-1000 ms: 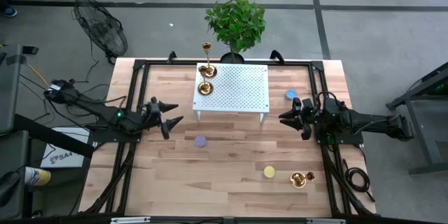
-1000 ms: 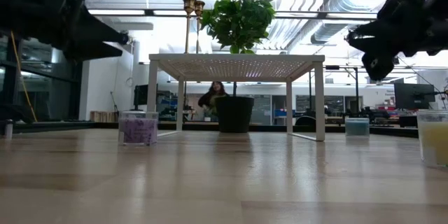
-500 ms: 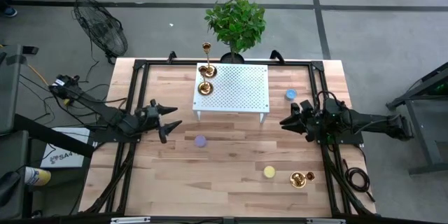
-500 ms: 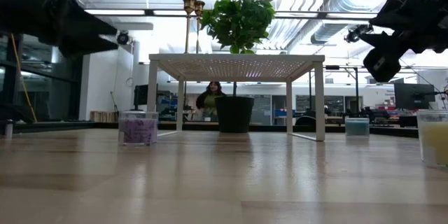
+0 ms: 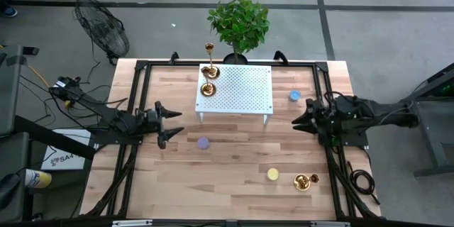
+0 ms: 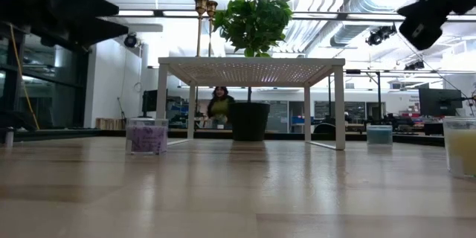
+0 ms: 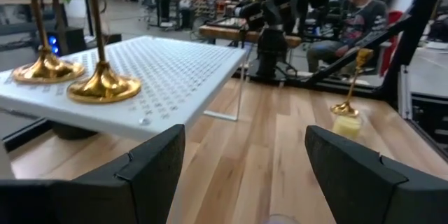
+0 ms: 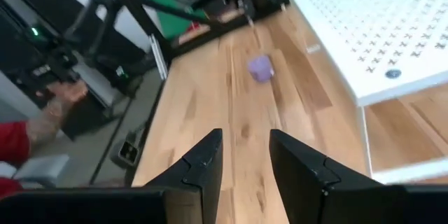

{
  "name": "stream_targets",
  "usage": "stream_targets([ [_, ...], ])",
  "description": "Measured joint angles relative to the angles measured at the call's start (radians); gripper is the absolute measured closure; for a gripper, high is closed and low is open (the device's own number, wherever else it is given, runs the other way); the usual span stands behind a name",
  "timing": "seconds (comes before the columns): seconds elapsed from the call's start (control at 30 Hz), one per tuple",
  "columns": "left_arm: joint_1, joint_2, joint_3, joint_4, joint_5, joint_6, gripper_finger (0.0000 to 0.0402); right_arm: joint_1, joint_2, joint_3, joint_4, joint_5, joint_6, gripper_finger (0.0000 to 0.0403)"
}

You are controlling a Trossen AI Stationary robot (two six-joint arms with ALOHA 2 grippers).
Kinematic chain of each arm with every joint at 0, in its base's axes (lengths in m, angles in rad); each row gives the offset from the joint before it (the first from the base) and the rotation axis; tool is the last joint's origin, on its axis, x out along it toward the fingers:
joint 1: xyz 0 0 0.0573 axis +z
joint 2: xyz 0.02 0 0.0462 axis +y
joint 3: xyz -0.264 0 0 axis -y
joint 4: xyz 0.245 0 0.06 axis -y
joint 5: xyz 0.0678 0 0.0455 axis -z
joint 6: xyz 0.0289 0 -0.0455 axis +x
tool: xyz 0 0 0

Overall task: Pick & Place candle stick holders
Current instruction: Put the gold candle holder on the shelf

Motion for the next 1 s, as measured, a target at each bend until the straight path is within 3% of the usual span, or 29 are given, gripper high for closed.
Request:
stream_targets([
  [0.23, 0.032, -0.001, -0.095, 0.232, 0.042, 0.093, 0.011, 0.173, 0.098, 0.122, -0.19, 0.161, 0.043, 0.0289],
  [0.67, 0.263, -0.043, -0.099, 0.158, 0.323, 0.065, 0.011, 0.532, 0.179, 0.117, -0.265, 0.214, 0.297, 0.0289],
  [0.83, 0.323, -0.046, -0.099, 0.151, 0.408, 0.029, 0.011, 0.608, 0.178, 0.122, -0.337, 0.138, 0.328, 0.0289],
  [1.0, 0.327, -0.046, -0.099, 0.147, 0.346, 0.024, 0.011, 0.648, 0.179, 0.1, -0.356, -0.041, 0.294, 0.0289],
])
